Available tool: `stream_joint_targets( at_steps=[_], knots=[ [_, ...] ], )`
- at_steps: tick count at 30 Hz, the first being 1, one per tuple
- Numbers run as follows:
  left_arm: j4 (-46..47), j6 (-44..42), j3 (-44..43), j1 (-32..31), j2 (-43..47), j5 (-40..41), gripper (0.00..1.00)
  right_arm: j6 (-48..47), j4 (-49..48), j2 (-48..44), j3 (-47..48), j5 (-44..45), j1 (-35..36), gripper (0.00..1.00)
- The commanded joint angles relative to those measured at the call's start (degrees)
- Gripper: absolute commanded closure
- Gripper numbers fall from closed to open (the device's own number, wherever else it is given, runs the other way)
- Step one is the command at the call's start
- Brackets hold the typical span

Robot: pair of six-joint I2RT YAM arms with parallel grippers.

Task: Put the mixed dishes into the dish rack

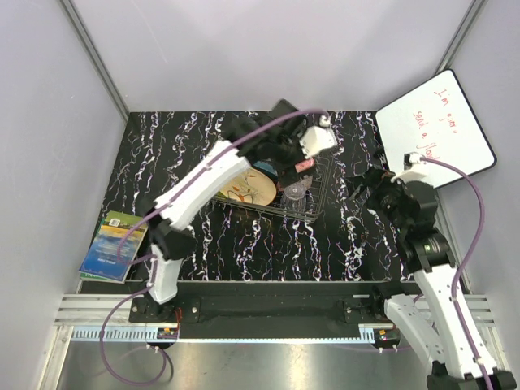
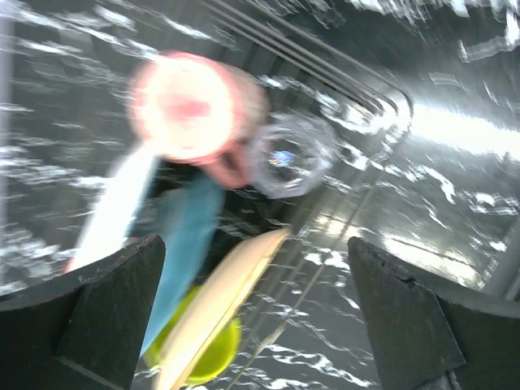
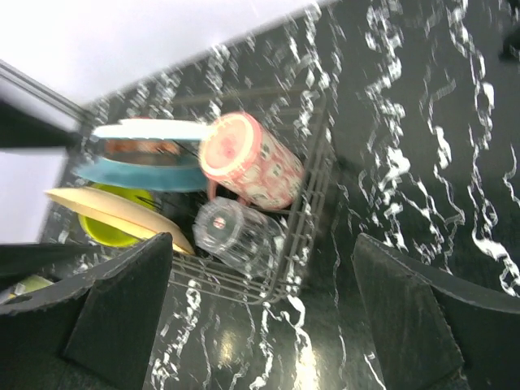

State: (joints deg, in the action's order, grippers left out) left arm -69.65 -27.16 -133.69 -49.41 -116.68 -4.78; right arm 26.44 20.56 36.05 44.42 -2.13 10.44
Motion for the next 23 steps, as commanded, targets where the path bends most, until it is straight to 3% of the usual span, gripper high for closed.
stream_joint_targets(
  at_steps=[1, 5, 10, 15, 23],
  knots=[
    [7.93, 0.7, 3.74, 2.11, 14.01, 9.25, 0.01, -2.0, 4.48, 8.48, 5.14, 0.37, 0.2, 0.0],
    [13.39, 9.55, 13.61, 10.36, 23.06, 6.37, 0.01, -4.81, 8.17, 12.89, 9.0, -0.5, 1.16, 0.0],
    [18.57, 15.03, 31.94, 27.07, 34.82, -0.84, 0.01, -6.31, 10.12, 17.03, 12.09, -2.97, 3.36, 0.0],
    [27.01, 15.37, 50.78, 30.16, 46.18, -0.14, 0.01, -7.8, 9.77, 16.42, 14.28, -2.44, 5.9, 0.0],
    [27.98, 19.77, 54.32, 31.13, 48.83, -2.17, 0.01, -10.52, 9.94, 16.95, 16.66, -1.3, 8.28, 0.0]
  ],
)
